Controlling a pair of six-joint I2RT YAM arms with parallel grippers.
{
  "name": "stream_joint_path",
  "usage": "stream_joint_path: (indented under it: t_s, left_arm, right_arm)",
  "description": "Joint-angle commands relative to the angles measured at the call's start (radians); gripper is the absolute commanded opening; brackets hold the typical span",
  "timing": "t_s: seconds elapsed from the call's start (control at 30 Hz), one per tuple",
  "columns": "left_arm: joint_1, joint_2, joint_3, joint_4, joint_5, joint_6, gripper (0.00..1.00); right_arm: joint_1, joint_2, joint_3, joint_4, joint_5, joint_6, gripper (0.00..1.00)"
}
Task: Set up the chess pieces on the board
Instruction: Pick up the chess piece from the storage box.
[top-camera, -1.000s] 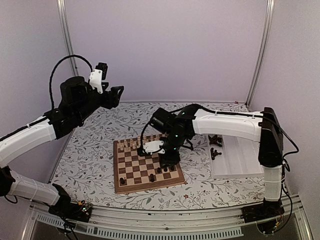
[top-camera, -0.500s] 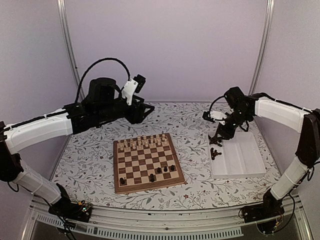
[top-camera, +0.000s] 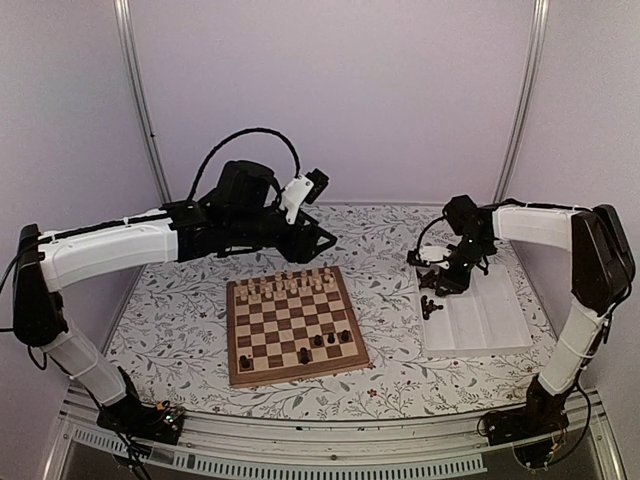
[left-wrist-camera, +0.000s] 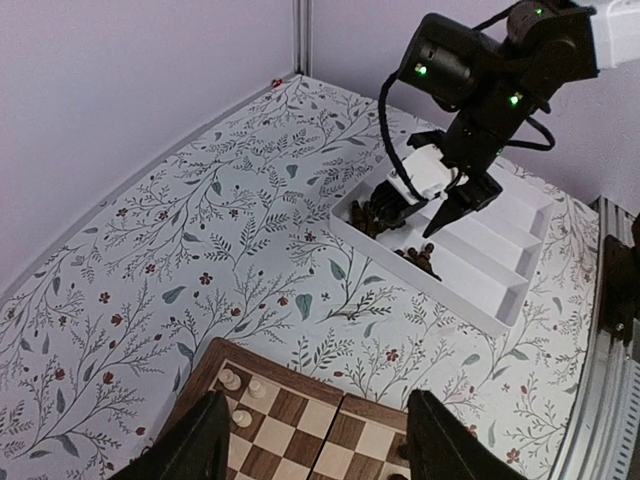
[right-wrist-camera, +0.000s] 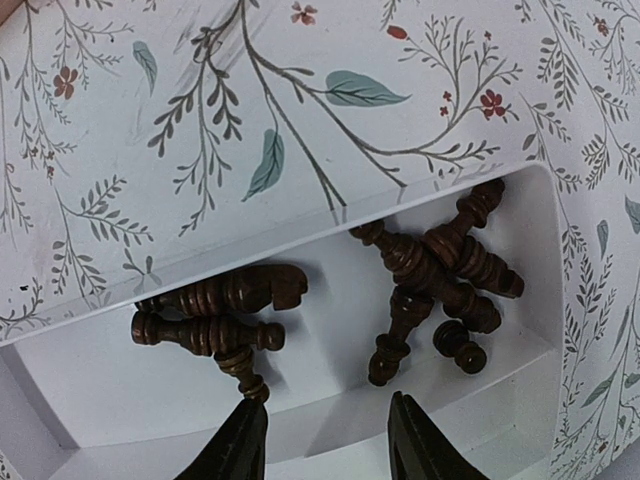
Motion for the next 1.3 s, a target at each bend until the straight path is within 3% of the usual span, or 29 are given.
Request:
stream_joint_path:
  t_s: [0.0,0.47,0.57,0.8,1.0,1.1,1.27]
  left_arm:
    - [-0.009,0.011,0.028,-0.006,-0.007,0.002,0.62]
    - [-0.010,0.020,0.026,-0.006,-0.003,-0.002,0.62]
    - [-0.010,0.015,0.024,-0.004,-0.002,-0.005,0.62]
    - [-0.011,0.009,0.020,0.017,0.013,-0.015,0.62]
    - [-0.024,0.006,0.003,0.058,0.032,-0.038,0.61]
    - [-0.035,0.000,-0.018,0.098,0.033,-0.052,0.61]
    - [-0.057,0.006,-0.066,0.232,0.025,-0.083,0.61]
  right_arm:
    - [0.001,0.031,-0.029,0.014,0.013,-0.050,0.45]
    - [0.031,0.091,-0.083,0.049,0.025,-0.052,0.43]
    - [0.036,0.095,-0.087,0.043,0.025,-0.049,0.36]
    - [0.039,0.050,-0.082,-0.011,0.026,-0.030,0.10]
    - [0.040,-0.061,-0.062,-0.104,0.004,0.006,0.08]
    - [0.040,-0.127,-0.034,-0.157,-0.049,0.037,0.08]
    - [0.039,-0.207,0.047,-0.214,-0.278,0.103,0.07]
